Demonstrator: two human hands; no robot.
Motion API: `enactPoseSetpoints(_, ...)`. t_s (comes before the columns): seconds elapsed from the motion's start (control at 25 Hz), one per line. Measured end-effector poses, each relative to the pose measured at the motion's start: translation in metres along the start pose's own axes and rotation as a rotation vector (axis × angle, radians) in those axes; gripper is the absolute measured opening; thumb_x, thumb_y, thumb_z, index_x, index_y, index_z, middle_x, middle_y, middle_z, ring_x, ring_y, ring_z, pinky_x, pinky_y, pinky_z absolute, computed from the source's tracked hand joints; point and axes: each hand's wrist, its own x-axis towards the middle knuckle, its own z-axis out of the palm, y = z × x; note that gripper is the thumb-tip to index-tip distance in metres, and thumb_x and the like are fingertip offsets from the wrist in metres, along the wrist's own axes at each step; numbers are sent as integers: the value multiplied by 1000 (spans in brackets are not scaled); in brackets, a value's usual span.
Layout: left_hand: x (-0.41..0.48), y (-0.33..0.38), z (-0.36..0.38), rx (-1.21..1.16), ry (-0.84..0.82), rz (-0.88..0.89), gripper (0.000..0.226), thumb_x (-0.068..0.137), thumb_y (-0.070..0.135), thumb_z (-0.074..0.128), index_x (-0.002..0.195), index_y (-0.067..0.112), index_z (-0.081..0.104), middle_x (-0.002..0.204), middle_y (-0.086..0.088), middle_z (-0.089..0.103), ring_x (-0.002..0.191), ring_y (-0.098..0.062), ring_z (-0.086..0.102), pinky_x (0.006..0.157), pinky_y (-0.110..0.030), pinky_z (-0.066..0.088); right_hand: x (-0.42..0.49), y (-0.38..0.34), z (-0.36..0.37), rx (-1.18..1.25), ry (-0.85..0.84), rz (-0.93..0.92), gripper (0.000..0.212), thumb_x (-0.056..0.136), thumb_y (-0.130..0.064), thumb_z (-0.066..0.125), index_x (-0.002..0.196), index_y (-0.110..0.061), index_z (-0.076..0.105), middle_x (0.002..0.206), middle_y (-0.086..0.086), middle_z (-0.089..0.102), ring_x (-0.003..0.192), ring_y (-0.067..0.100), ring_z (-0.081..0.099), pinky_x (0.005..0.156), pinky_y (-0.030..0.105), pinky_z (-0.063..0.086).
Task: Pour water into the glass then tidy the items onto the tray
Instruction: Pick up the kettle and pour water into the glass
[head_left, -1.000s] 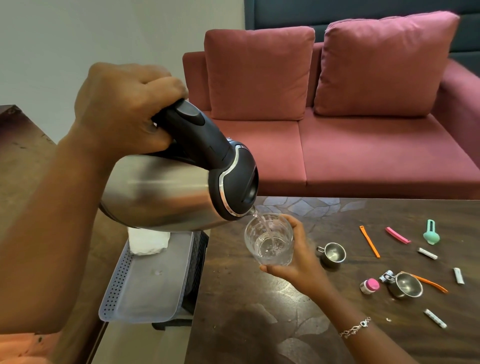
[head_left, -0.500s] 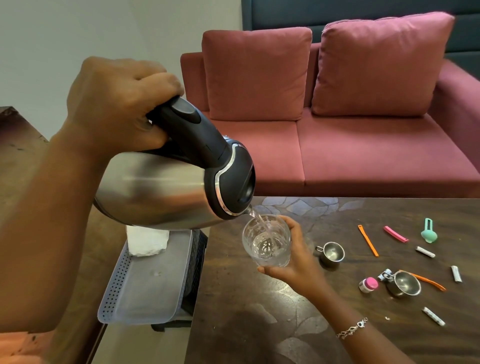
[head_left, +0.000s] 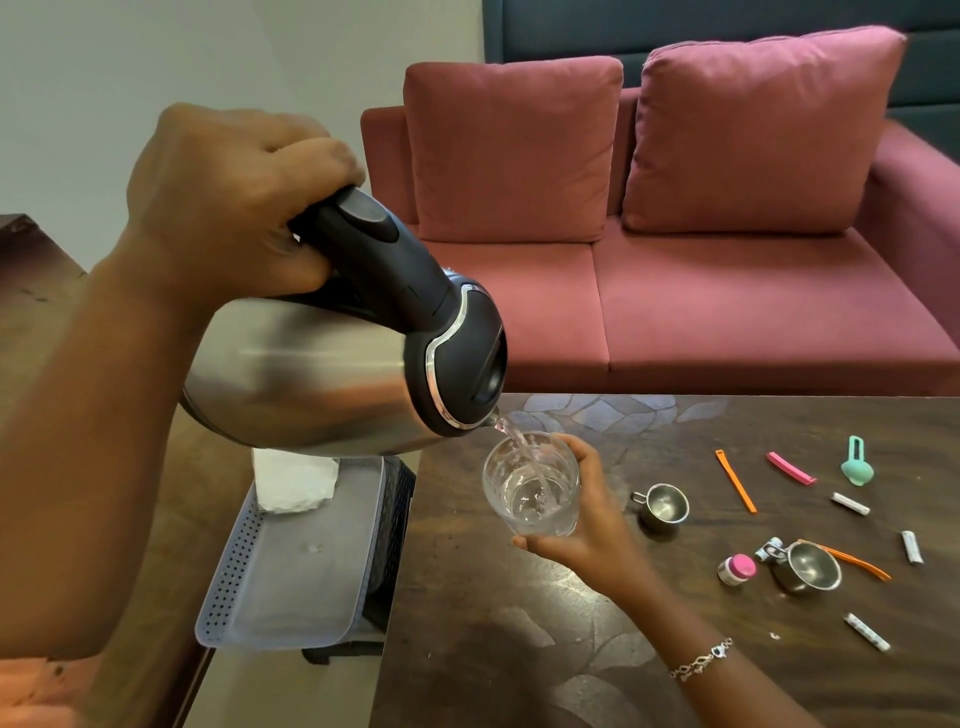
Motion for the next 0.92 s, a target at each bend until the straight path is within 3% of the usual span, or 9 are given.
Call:
enactPoseSetpoints(0.16, -1, -3, -1, 14, -14, 7, 41, 58, 7, 76, 89, 20, 54, 67, -7, 61, 53, -30, 53, 49, -34, 47, -1, 0, 1, -4, 7, -2, 92, 59, -23, 84, 120, -48, 20, 128, -4, 44, 119, 11, 44, 99, 23, 40)
enactPoseSetpoints(0.92, -2, 3, -10, -10, -48, -18, 37, 61, 5, 75, 89, 17, 55, 69, -13, 62, 56, -34, 55, 52, -40, 49, -3, 8, 5, 21, 16, -30, 91, 58, -21, 84, 119, -49, 23, 128, -6, 43, 120, 8, 43, 95, 15, 38)
